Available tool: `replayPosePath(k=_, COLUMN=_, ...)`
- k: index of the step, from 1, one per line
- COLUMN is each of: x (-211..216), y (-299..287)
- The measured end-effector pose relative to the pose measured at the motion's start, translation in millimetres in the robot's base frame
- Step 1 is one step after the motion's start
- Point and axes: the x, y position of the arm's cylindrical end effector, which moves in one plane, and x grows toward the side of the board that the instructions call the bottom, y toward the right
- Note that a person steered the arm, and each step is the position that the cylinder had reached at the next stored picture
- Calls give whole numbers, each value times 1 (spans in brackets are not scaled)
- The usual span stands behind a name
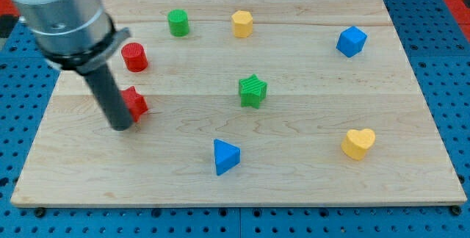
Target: Slide the red star below the red circle
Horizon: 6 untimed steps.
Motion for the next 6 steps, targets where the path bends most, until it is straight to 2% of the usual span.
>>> replayPosePath(k=1, x=-6, y=39)
replayPosePath(k=2, x=-26, y=21)
replayPosePath(k=3, x=-7, y=-10)
replayPosePath(k=4, x=-7, y=-38)
replayPosePath(k=5, x=5, y=-93)
replayPosePath(k=6, x=-3, y=-92)
